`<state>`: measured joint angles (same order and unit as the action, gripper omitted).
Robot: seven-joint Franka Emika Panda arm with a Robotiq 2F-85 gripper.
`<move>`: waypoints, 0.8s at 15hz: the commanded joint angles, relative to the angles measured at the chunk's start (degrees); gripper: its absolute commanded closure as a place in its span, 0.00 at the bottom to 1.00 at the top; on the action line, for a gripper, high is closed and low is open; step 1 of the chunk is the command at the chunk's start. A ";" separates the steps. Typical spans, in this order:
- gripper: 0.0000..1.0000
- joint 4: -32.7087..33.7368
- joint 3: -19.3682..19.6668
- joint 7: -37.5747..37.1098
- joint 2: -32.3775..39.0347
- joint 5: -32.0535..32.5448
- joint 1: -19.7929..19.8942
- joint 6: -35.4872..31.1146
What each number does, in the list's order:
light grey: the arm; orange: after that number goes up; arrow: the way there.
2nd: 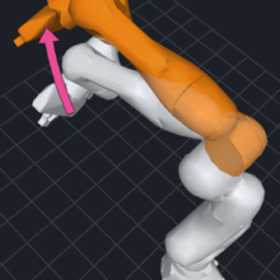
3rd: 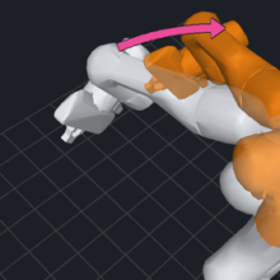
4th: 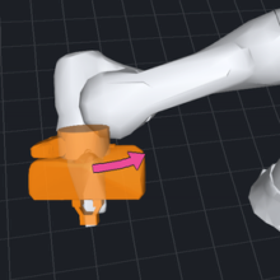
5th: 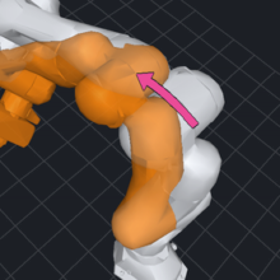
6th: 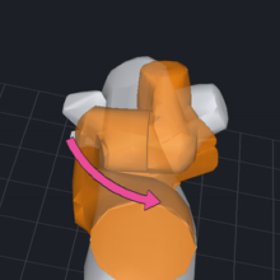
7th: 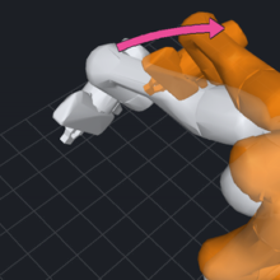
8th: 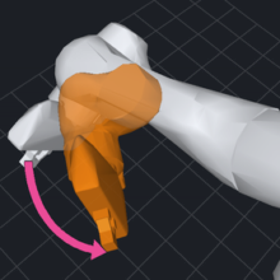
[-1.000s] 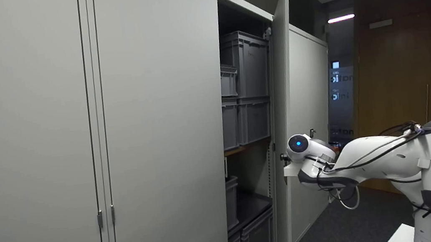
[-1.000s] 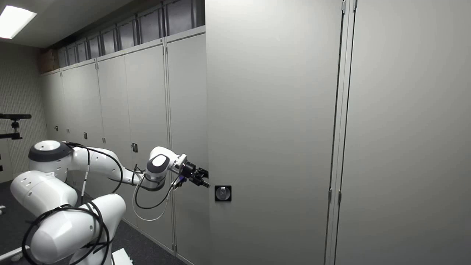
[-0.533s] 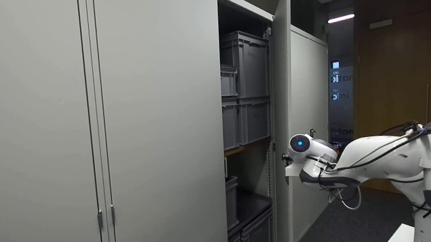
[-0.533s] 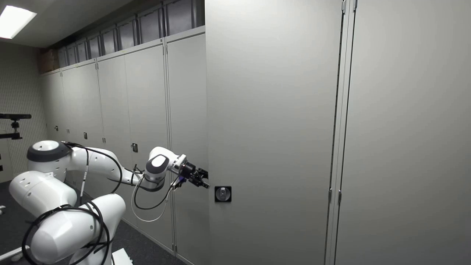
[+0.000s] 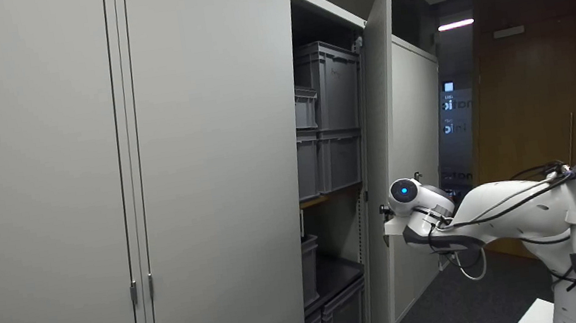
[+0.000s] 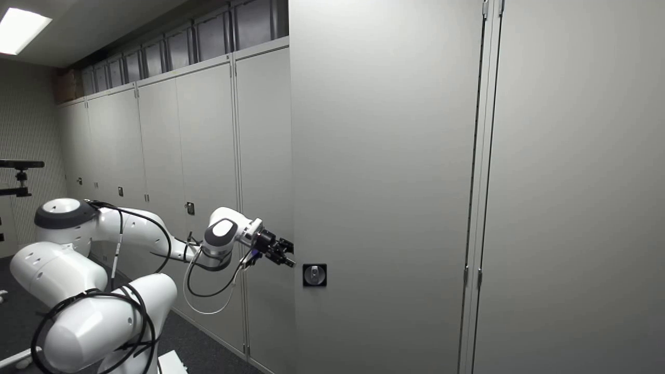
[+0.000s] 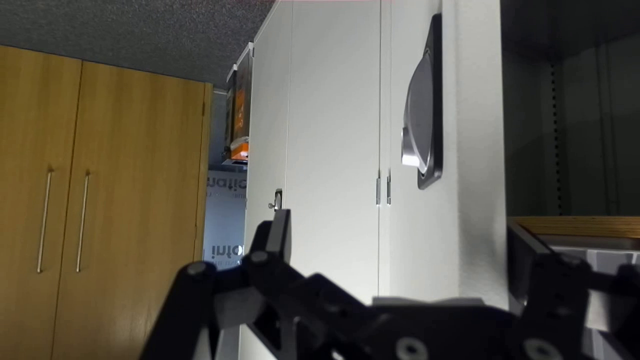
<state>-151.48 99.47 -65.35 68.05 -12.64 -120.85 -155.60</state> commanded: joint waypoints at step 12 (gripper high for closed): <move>0.00 -7.09 4.56 5.79 1.65 -4.16 -4.46 -0.38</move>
<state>-155.44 101.59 -62.64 68.26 -15.30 -123.32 -155.60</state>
